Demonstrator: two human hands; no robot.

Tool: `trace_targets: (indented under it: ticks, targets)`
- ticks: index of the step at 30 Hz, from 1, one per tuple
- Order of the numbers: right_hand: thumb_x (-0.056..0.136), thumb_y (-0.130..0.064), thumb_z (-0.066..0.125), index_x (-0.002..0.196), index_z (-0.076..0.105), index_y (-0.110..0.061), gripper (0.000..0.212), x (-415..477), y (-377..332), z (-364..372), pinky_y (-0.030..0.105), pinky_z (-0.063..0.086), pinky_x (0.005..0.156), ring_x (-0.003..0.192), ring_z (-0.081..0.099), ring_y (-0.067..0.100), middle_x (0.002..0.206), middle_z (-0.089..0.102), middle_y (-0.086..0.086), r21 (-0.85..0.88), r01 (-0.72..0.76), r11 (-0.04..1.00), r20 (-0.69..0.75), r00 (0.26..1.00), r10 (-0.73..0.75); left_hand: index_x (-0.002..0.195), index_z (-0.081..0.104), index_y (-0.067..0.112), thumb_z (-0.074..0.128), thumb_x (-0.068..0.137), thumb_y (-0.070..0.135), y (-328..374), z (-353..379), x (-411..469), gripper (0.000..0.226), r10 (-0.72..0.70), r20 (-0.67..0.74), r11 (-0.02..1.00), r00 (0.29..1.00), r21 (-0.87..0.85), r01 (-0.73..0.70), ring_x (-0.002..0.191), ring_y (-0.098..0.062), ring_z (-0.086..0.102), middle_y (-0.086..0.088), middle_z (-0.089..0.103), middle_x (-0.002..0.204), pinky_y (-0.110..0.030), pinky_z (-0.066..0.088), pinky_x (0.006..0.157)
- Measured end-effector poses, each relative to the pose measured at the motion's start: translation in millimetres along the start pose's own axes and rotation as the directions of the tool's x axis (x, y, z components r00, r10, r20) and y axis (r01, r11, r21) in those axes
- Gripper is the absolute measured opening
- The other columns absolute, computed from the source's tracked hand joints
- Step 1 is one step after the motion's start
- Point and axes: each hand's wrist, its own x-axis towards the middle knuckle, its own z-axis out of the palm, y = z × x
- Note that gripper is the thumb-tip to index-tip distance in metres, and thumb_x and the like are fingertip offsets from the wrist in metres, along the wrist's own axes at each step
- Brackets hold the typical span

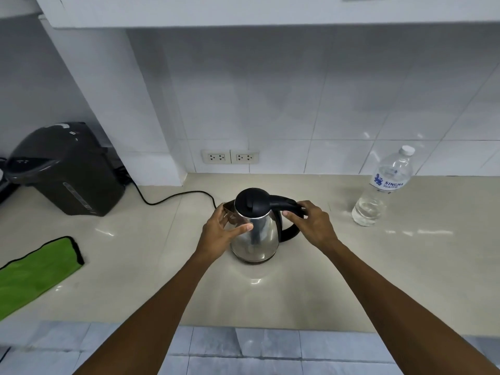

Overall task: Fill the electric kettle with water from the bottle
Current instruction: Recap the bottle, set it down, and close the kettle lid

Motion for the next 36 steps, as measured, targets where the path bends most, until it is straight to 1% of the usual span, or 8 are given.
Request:
trace_targets:
  ticks: [5, 12, 15, 19, 23, 30, 34, 36]
  targets:
    - [0.088, -0.045, 0.075, 0.125, 0.064, -0.016, 0.048, 40, -14, -10, 0.023, 0.040, 0.081, 0.098, 0.058, 0.017, 0.107, 0.066, 0.000, 0.013, 0.015, 1.000, -0.014, 1.000, -0.015, 0.131, 0.062, 0.040, 0.098, 0.064, 0.042, 16, 3, 42, 0.076, 0.023, -0.003, 1.000, 1.000, -0.004, -0.023, 0.124, -0.003, 0.065, 0.016, 0.072, 0.126, -0.045, 0.054, 0.109]
    - [0.088, -0.045, 0.075, 0.124, 0.064, -0.015, 0.049, 95, -21, -13, 0.016, 0.039, 0.071, 0.095, 0.058, 0.016, 0.102, 0.064, -0.002, -0.013, 0.037, 0.999, -0.001, 0.999, -0.037, 0.124, 0.061, 0.042, 0.096, 0.073, 0.025, 19, 10, 91, 0.064, 0.017, -0.023, 1.000, 1.000, -0.026, -0.018, 0.121, 0.005, 0.063, 0.017, 0.070, 0.125, -0.036, 0.052, 0.110]
    - [0.088, -0.045, 0.075, 0.124, 0.064, -0.015, 0.049, 114, -16, -10, 0.019, 0.040, 0.074, 0.098, 0.060, 0.018, 0.102, 0.064, -0.002, -0.021, 0.034, 0.999, 0.021, 0.999, -0.033, 0.127, 0.061, 0.037, 0.096, 0.072, 0.022, 13, 14, 107, 0.067, -0.002, -0.039, 0.999, 0.999, -0.045, 0.000, 0.125, 0.001, 0.063, 0.015, 0.070, 0.127, -0.038, 0.051, 0.112]
    - [0.088, -0.044, 0.075, 0.124, 0.064, -0.014, 0.048, 130, -8, -7, 0.014, 0.040, 0.069, 0.094, 0.058, 0.016, 0.101, 0.062, -0.002, -0.020, 0.023, 1.000, 0.039, 0.999, -0.022, 0.133, 0.061, 0.033, 0.099, 0.062, 0.039, 6, 16, 119, 0.081, -0.022, -0.048, 0.999, 0.999, -0.048, 0.020, 0.130, -0.007, 0.062, 0.012, 0.071, 0.130, -0.045, 0.051, 0.112]
    - [0.087, -0.045, 0.076, 0.123, 0.064, -0.015, 0.048, 139, -2, -5, 0.010, 0.038, 0.067, 0.093, 0.058, 0.016, 0.100, 0.062, -0.002, -0.019, 0.018, 1.000, 0.044, 0.999, -0.017, 0.132, 0.062, 0.032, 0.097, 0.060, 0.044, 3, 20, 126, 0.081, -0.020, -0.053, 1.000, 0.998, -0.021, 0.019, 0.127, -0.009, 0.064, 0.010, 0.072, 0.126, -0.046, 0.052, 0.111]
    - [0.086, -0.046, 0.076, 0.121, 0.065, -0.016, 0.048, 137, 4, -7, 0.019, 0.042, 0.073, 0.094, 0.060, 0.016, 0.104, 0.065, 0.001, -0.004, 0.011, 1.000, 0.057, 0.998, -0.010, 0.133, 0.061, 0.033, 0.094, 0.076, 0.020, 4, 22, 126, 0.067, -0.003, -0.037, 1.000, 0.999, 0.008, 0.004, 0.126, -0.006, 0.063, 0.011, 0.071, 0.129, -0.040, 0.053, 0.110]
    - [0.086, -0.046, 0.077, 0.121, 0.065, -0.016, 0.048, 128, 6, -8, 0.010, 0.040, 0.068, 0.094, 0.060, 0.015, 0.102, 0.064, -0.003, 0.007, 0.000, 1.000, 0.063, 0.998, -0.001, 0.130, 0.061, 0.035, 0.093, 0.076, 0.016, 3, 21, 120, 0.065, 0.008, -0.021, 1.000, 1.000, 0.000, -0.008, 0.125, -0.001, 0.063, 0.012, 0.070, 0.129, -0.037, 0.053, 0.109]
    - [0.086, -0.045, 0.077, 0.121, 0.065, -0.015, 0.048, 124, 9, -6, 0.008, 0.038, 0.068, 0.095, 0.060, 0.015, 0.102, 0.063, -0.003, 0.011, -0.008, 1.000, 0.071, 0.997, 0.007, 0.133, 0.061, 0.032, 0.095, 0.074, 0.023, 0, 21, 116, 0.069, 0.009, -0.018, 1.000, 1.000, 0.002, -0.009, 0.126, -0.004, 0.063, 0.012, 0.070, 0.129, -0.039, 0.053, 0.110]
